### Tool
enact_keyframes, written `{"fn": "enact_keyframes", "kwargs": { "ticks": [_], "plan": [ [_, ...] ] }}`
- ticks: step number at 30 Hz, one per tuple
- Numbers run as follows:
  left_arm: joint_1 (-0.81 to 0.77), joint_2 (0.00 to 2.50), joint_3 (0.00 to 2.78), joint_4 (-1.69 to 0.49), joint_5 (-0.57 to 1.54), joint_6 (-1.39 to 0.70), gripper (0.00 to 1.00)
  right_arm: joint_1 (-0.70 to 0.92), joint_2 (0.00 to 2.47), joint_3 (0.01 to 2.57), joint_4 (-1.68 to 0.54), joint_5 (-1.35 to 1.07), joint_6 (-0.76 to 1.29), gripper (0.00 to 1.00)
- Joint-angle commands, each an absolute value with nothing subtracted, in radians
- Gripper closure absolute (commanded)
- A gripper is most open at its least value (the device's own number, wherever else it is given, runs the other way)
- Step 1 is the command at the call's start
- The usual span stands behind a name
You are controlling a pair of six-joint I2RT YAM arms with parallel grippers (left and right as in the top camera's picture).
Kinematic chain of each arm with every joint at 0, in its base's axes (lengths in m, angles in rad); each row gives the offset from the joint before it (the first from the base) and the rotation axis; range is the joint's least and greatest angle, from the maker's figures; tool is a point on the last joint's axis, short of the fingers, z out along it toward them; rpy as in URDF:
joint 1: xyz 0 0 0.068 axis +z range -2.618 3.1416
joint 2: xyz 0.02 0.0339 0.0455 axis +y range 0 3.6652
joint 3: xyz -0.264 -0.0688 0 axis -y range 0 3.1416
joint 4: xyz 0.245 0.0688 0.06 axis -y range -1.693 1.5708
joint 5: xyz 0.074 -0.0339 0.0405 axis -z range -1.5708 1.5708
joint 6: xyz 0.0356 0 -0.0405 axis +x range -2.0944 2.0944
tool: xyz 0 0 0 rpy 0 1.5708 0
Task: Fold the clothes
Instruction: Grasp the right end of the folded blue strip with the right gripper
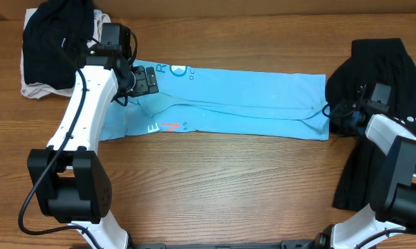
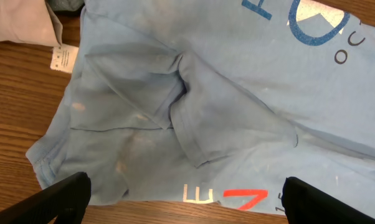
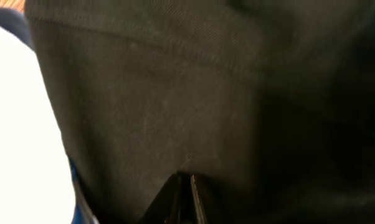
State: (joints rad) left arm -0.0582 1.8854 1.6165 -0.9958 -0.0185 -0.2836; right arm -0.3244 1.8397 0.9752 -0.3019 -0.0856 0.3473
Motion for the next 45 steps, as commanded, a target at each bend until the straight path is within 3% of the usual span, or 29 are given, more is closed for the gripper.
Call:
{"fn": "enact_keyframes", "kwargs": {
  "ticks": [1, 16, 21, 27, 29, 32, 37, 45],
  "plan": [
    [-0.053, 1.880, 1.631, -0.995, -0.009, -0.265, 0.00, -0.368, 1.894, 0.982, -0.304, -0.001, 0.351, 0.90],
    [-0.053, 1.880, 1.631, -0.995, -0.010, -0.264, 0.00, -0.588, 1.945, 1.001, -0.350, -0.095, 0.375, 0.87],
    [-0.053, 1.880, 1.631, -0.995, -0.010, -0.227, 0.00, -0.652, 1.943, 1.077, -0.424, -0.202, 0.396, 0.72],
    [-0.053, 1.880, 1.631, -1.015, -0.007, -0.227, 0.00, -0.658, 1.905, 1.221, -0.533, -0.496, 0.253, 0.44],
    [-0.053, 1.880, 1.631, -1.024, -0.007, -0.222, 0.00, -0.653, 1.880, 1.262, -0.582, -0.525, 0.224, 0.31],
    [-0.053, 1.880, 1.631, -1.034, -0.007, -0.220, 0.00, -0.630, 1.850, 1.322, -0.670, -0.545, 0.145, 0.00],
    [-0.053, 1.880, 1.631, -1.036, -0.007, -0.220, 0.00, -0.531, 1.842, 1.330, -0.706, -0.529, 0.035, 0.00],
    [-0.053, 1.880, 1.631, -1.036, -0.007, -0.205, 0.00, -0.294, 1.842, 1.329, -0.722, -0.187, 0.033, 0.00]
  ]
}}
